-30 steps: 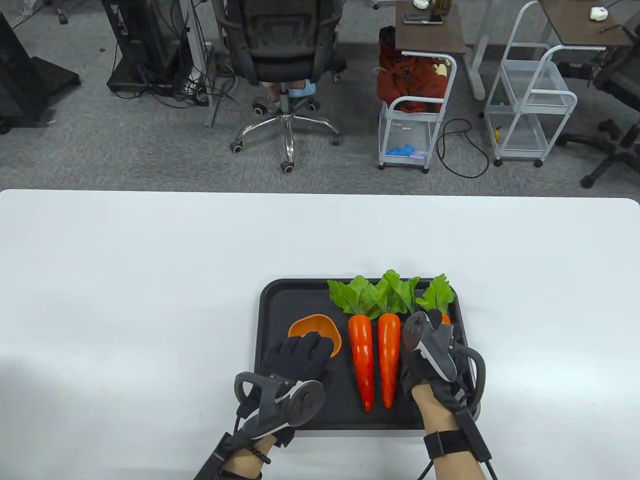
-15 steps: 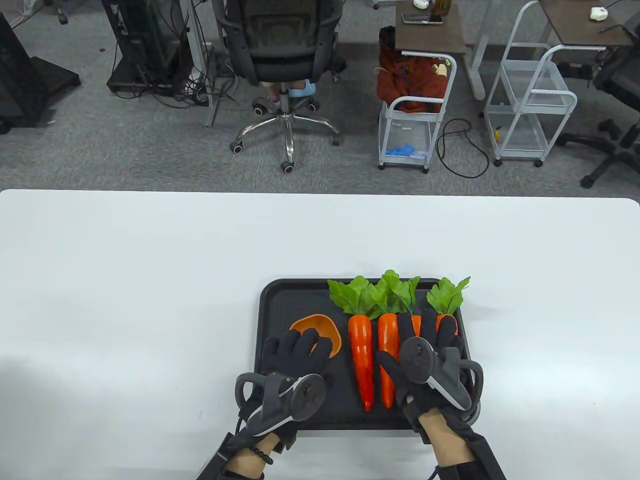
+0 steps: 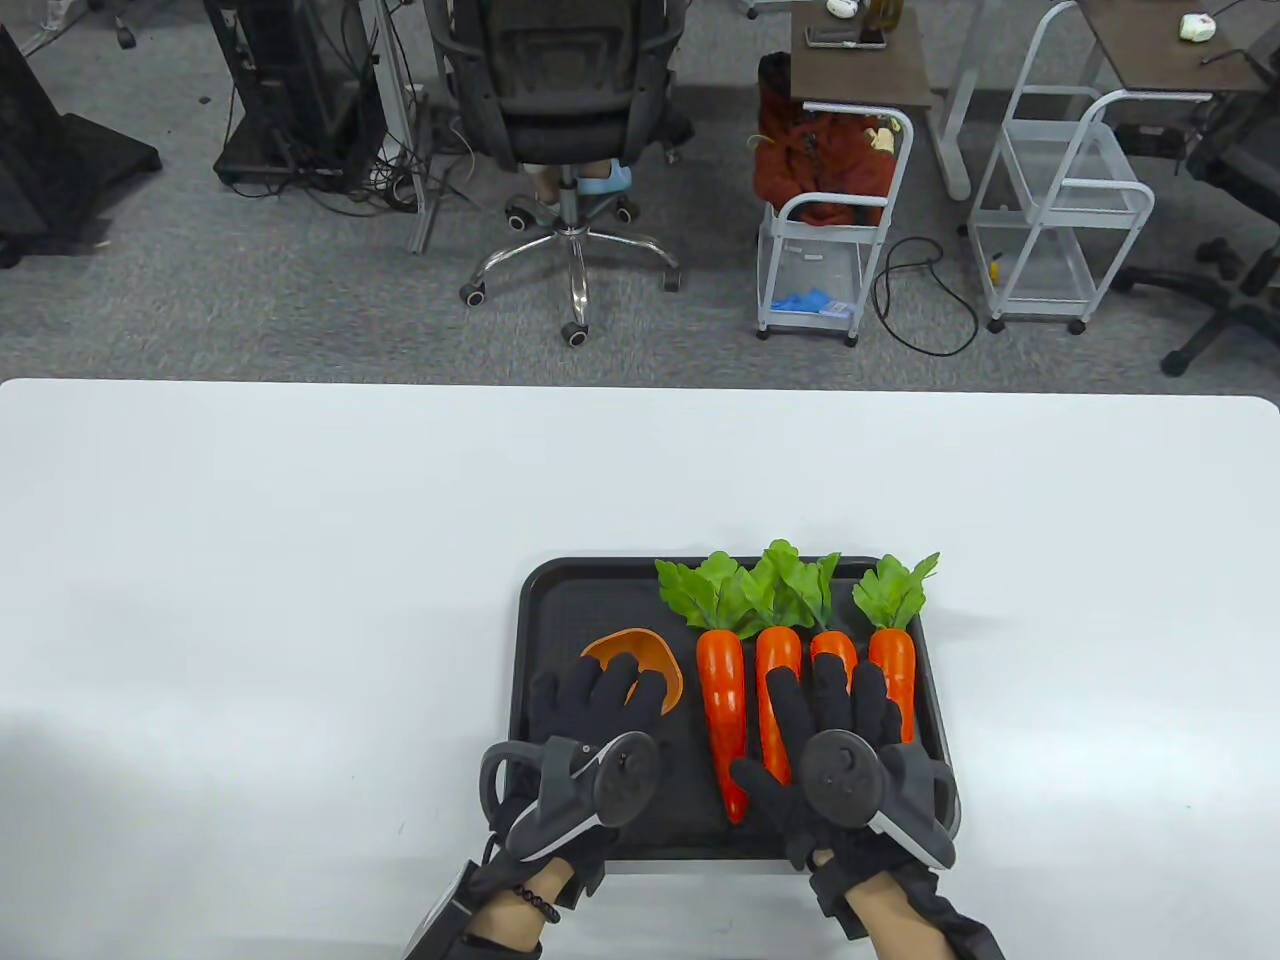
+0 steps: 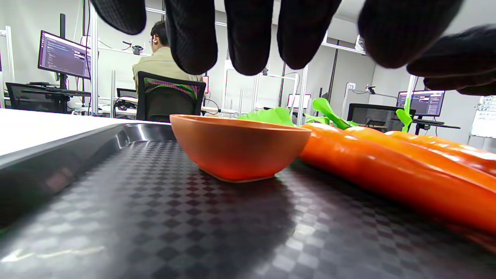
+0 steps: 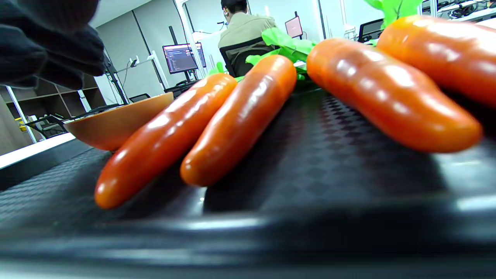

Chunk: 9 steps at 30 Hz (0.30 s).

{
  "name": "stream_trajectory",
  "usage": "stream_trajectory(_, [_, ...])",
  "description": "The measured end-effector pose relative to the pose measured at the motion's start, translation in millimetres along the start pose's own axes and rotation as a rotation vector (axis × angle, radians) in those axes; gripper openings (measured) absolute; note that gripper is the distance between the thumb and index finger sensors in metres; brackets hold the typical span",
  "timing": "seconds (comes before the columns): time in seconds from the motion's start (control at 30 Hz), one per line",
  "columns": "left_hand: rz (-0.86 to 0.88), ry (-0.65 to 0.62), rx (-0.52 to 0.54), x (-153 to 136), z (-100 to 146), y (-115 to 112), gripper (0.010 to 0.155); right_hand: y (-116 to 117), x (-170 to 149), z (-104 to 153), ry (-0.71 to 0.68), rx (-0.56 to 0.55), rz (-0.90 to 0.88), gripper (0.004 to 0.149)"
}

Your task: Pinch and pull to detach rubber bands

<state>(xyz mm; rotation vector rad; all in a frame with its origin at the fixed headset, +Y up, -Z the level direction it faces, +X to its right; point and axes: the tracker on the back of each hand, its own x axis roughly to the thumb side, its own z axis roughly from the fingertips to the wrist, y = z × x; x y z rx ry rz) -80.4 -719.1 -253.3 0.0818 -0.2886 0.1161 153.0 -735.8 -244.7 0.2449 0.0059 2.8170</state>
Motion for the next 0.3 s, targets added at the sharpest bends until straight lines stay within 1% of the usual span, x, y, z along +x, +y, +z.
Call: stream_trajectory(0.3, [0.007,-0.006,0.010,0.7,0.4,-1.0,0.066,0.1,2.0,1.8,-0.002,0.018,-0.023,0.090])
